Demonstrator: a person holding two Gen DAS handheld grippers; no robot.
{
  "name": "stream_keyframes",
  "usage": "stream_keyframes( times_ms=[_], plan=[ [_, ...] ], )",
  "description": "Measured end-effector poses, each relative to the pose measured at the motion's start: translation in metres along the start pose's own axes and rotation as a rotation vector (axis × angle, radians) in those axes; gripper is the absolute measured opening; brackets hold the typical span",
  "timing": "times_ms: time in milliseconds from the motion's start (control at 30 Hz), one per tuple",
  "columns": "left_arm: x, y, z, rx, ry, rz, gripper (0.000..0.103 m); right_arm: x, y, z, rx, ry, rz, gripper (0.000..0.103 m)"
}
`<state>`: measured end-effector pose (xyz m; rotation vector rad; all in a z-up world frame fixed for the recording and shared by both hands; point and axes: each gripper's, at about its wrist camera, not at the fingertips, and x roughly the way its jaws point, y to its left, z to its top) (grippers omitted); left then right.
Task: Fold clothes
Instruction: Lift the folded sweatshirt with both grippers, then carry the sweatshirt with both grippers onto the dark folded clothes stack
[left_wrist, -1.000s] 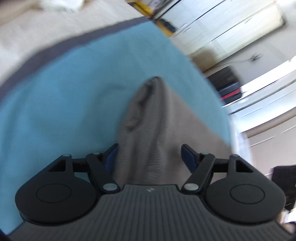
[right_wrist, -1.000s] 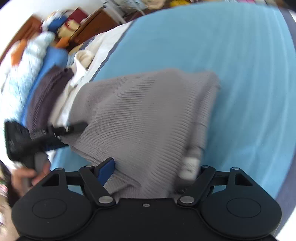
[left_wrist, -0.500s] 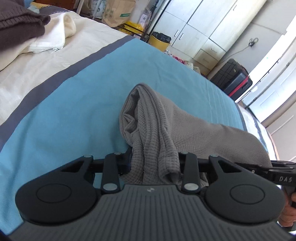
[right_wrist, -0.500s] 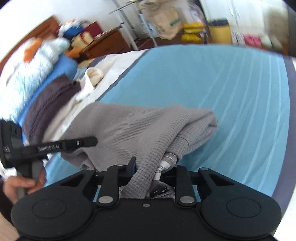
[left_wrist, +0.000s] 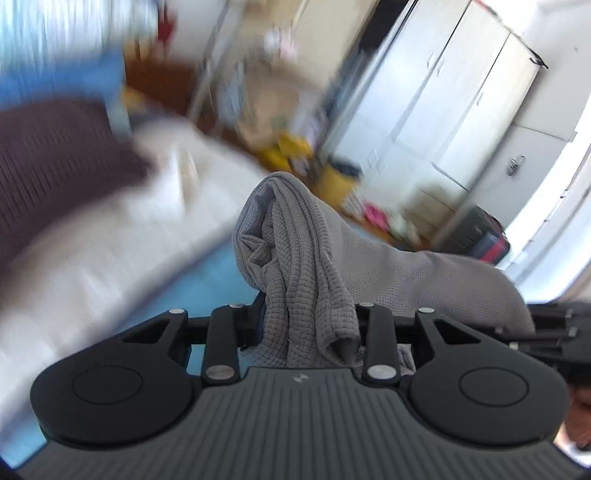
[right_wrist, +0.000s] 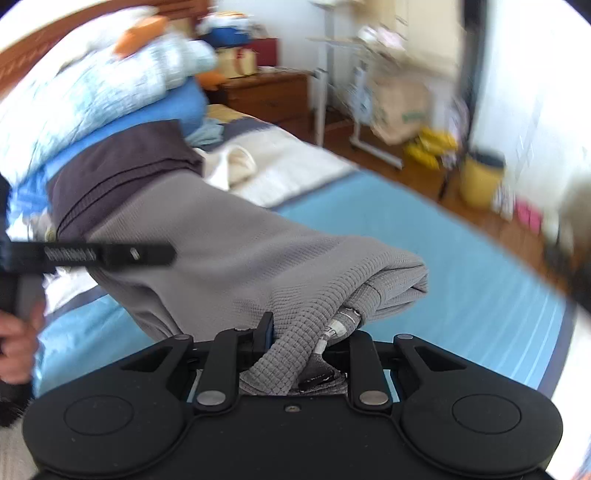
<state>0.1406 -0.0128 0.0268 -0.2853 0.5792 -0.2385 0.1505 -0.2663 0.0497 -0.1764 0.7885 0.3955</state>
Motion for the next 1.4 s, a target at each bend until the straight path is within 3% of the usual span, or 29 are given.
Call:
stream_keyframes(
  times_ms=[100, 267, 367, 567, 767, 867, 967, 1133, 1200, 1267, 1300, 1367, 1400],
  plan=[
    [-0.028, 0.005, 0.025, -0.021, -0.078, 0.045, 0.032, -0.009, 0.022, 0.041, -0.098, -0.038, -0.006, 0.024],
    [-0.058, 0.044, 0.063, -0.102, -0.207, 0.021, 0.032, -0.021, 0.072, 0.107, -0.352, -0.060, -0.059, 0.024],
    [-0.075, 0.067, 0.083, -0.149, -0.284, 0.011, 0.032, -0.030, 0.098, 0.151, -0.402, -0.043, -0.077, 0.023],
    [-0.080, 0.130, 0.074, -0.170, -0.376, 0.152, 0.032, -0.009, 0.148, 0.197, -0.517, -0.097, -0.009, 0.023],
    [-0.075, 0.201, 0.061, -0.242, -0.426, 0.301, 0.032, 0.074, 0.202, 0.212, -0.416, -0.203, 0.090, 0.022],
    [-0.071, 0.230, 0.055, -0.313, -0.432, 0.310, 0.032, 0.112, 0.220, 0.219, -0.371, -0.227, 0.167, 0.022],
    [-0.056, 0.251, 0.049, -0.390, -0.383, 0.323, 0.032, 0.146, 0.231, 0.233, -0.354, -0.255, 0.235, 0.022],
    [-0.020, 0.266, 0.035, -0.427, -0.231, 0.513, 0.035, 0.208, 0.238, 0.244, -0.326, -0.195, 0.351, 0.024],
    [-0.022, 0.266, 0.030, -0.450, -0.237, 0.492, 0.038, 0.230, 0.238, 0.239, -0.293, -0.166, 0.331, 0.029],
    [-0.028, 0.266, 0.028, -0.483, -0.248, 0.463, 0.038, 0.248, 0.230, 0.233, -0.202, -0.141, 0.301, 0.048],
    [-0.028, 0.268, 0.026, -0.496, -0.248, 0.458, 0.039, 0.255, 0.223, 0.230, -0.141, -0.127, 0.301, 0.052],
    [-0.029, 0.272, 0.024, -0.529, -0.246, 0.446, 0.042, 0.264, 0.200, 0.221, 0.027, -0.107, 0.351, 0.064],
    [-0.030, 0.277, 0.021, -0.569, -0.245, 0.435, 0.050, 0.268, 0.188, 0.216, 0.110, -0.094, 0.377, 0.066]
  ],
)
